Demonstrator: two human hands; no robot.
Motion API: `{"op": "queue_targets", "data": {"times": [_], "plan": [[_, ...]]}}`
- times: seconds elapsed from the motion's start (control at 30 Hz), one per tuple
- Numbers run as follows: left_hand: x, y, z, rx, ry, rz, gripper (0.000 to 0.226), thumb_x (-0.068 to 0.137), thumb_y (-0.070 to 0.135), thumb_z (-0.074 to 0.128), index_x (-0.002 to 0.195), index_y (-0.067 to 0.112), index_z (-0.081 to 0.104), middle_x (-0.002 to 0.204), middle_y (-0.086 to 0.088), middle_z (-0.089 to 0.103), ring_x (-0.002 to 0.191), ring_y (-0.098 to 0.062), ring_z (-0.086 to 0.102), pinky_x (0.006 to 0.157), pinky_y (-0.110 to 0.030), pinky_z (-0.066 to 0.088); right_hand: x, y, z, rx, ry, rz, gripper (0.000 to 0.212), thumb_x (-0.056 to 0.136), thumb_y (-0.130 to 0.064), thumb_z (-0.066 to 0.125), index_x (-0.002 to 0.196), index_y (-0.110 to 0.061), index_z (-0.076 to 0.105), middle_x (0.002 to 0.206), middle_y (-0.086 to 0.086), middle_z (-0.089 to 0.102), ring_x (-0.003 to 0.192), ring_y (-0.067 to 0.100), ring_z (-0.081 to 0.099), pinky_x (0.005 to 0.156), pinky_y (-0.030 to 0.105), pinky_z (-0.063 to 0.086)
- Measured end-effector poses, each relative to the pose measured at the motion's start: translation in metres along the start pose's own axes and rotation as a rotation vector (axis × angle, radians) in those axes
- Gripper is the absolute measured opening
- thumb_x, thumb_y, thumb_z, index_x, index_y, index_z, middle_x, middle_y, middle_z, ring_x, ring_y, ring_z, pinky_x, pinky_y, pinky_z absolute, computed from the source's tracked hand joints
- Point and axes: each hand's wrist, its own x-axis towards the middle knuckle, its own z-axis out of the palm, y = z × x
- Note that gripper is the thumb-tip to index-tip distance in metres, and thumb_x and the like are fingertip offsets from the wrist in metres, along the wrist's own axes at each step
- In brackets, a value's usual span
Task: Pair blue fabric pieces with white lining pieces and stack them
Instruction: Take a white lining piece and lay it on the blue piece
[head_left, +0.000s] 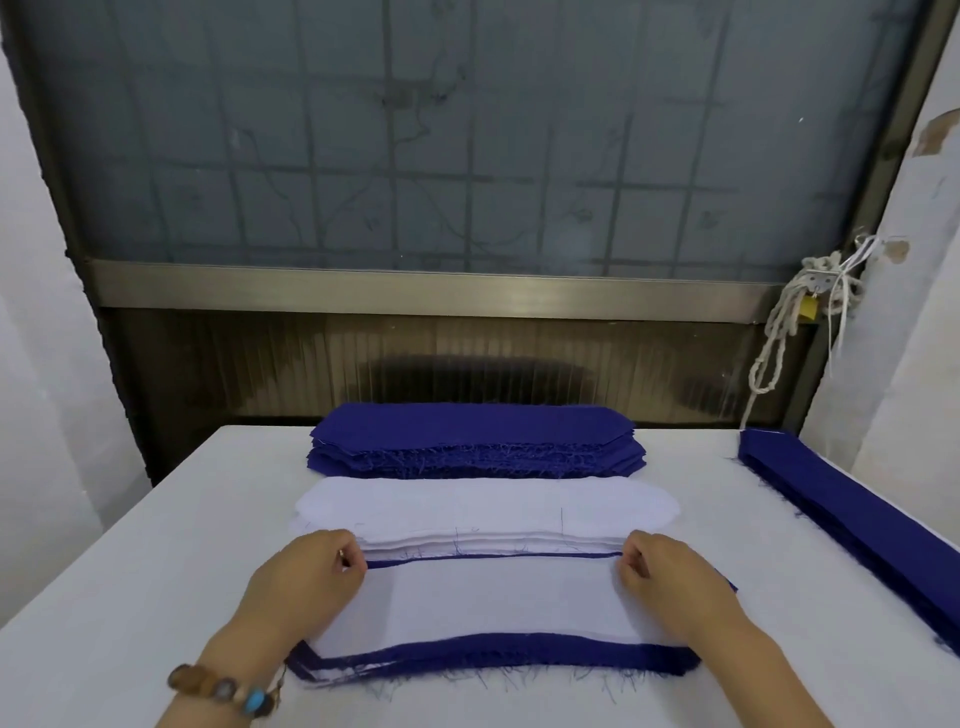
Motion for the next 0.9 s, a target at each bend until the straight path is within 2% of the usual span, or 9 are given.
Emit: {"op": "queue_targets", "data": {"times": [0.1, 0.17, 0.27, 0.4, 0.47, 0.57, 0.63, 0.7, 0.9], "plan": [[0.020, 0.010, -0.004, 0.027, 0.121, 0.004, 0.016, 0.091, 0.030, 0.054, 0.079, 0.027, 0.064, 0.075, 0.009, 0.062, 0.073, -0.008, 0.058, 0.070, -0.027, 0.053, 0.020, -0.015, -0.006, 0.010, 0.073, -0.019, 0.029, 0.098, -0.029, 0.045, 0.070, -0.020, 0.042, 0.063, -0.006, 0.047, 0.054, 0.009, 0.040, 0.052, 0.024, 0.034], [0.037, 0.022, -0.004, -0.047, 0.262, 0.043, 0.011, 0.090, 0.025, 0.058, 0.085, 0.022, 0.067, 0.079, 0.009, 0.062, 0.076, -0.011, 0.058, 0.072, -0.029, 0.053, 0.036, -0.031, -0.009, 0.073, 0.162, -0.075, 0.020, 0.098, -0.027, 0.047, 0.079, -0.019, 0.050, 0.069, -0.006, 0.052, 0.059, 0.007, 0.044, 0.052, 0.018, 0.034], [0.066, 0.043, -0.003, -0.111, 0.366, 0.169, 0.017, 0.091, 0.016, 0.061, 0.105, 0.020, 0.068, 0.100, 0.006, 0.063, 0.095, -0.013, 0.056, 0.084, -0.029, 0.050, 0.062, -0.058, -0.006, 0.147, 0.234, -0.221, 0.008, 0.096, -0.017, 0.051, 0.096, -0.020, 0.058, 0.092, -0.004, 0.056, 0.085, 0.011, 0.050, 0.072, 0.020, 0.044], [0.103, 0.065, 0.005, -0.139, 0.359, 0.200, 0.035, 0.096, 0.015, 0.054, 0.131, 0.016, 0.058, 0.133, 0.002, 0.057, 0.126, -0.015, 0.047, 0.105, -0.029, 0.039, 0.096, -0.090, 0.009, 0.197, 0.268, -0.317, 0.027, 0.097, -0.016, 0.052, 0.123, -0.024, 0.055, 0.116, -0.007, 0.052, 0.106, 0.010, 0.046, 0.092, 0.021, 0.043], [0.117, 0.072, 0.011, -0.094, 0.323, 0.193, 0.037, 0.099, 0.021, 0.050, 0.135, 0.019, 0.054, 0.138, 0.004, 0.053, 0.129, -0.013, 0.046, 0.107, -0.028, 0.038, 0.111, -0.104, 0.017, 0.202, 0.242, -0.353, 0.030, 0.098, -0.017, 0.050, 0.127, -0.024, 0.053, 0.122, -0.007, 0.051, 0.111, 0.011, 0.044, 0.096, 0.022, 0.041], [0.133, 0.077, 0.017, -0.025, 0.306, 0.164, 0.024, 0.100, 0.029, 0.047, 0.120, 0.024, 0.059, 0.119, 0.006, 0.061, 0.107, -0.012, 0.055, 0.091, -0.028, 0.047, 0.134, -0.119, 0.028, 0.207, 0.197, -0.355, 0.025, 0.101, -0.021, 0.046, 0.124, -0.022, 0.056, 0.123, -0.006, 0.051, 0.111, 0.011, 0.045, 0.094, 0.021, 0.042], [0.142, 0.077, 0.016, 0.010, 0.346, 0.145, 0.011, 0.099, 0.031, 0.048, 0.102, 0.027, 0.058, 0.103, 0.008, 0.060, 0.092, -0.010, 0.054, 0.081, -0.028, 0.049, 0.148, -0.125, 0.032, 0.208, 0.197, -0.304, 0.020, 0.102, -0.026, 0.044, 0.115, -0.019, 0.058, 0.118, -0.004, 0.054, 0.107, 0.012, 0.047, 0.089, 0.022, 0.044], [0.152, 0.075, 0.017, -0.007, 0.376, 0.125, 0.009, 0.098, 0.032, 0.051, 0.092, 0.028, 0.056, 0.096, 0.009, 0.059, 0.086, -0.009, 0.052, 0.074, -0.026, 0.048, 0.160, -0.130, 0.034, 0.158, 0.197, -0.270, 0.019, 0.102, -0.030, 0.044, 0.108, -0.018, 0.058, 0.112, -0.002, 0.057, 0.102, 0.013, 0.050, 0.088, 0.025, 0.045], [0.166, 0.064, 0.029, -0.165, 0.473, 0.124, 0.010, 0.096, 0.027, 0.056, 0.099, 0.028, 0.065, 0.090, 0.010, 0.061, 0.089, -0.009, 0.052, 0.074, -0.028, 0.049, 0.177, -0.132, 0.043, 0.218, 0.201, -0.221, 0.020, 0.096, -0.036, 0.054, 0.091, -0.018, 0.047, 0.082, -0.003, 0.055, 0.077, 0.012, 0.052, 0.065, 0.020, 0.041]]}}
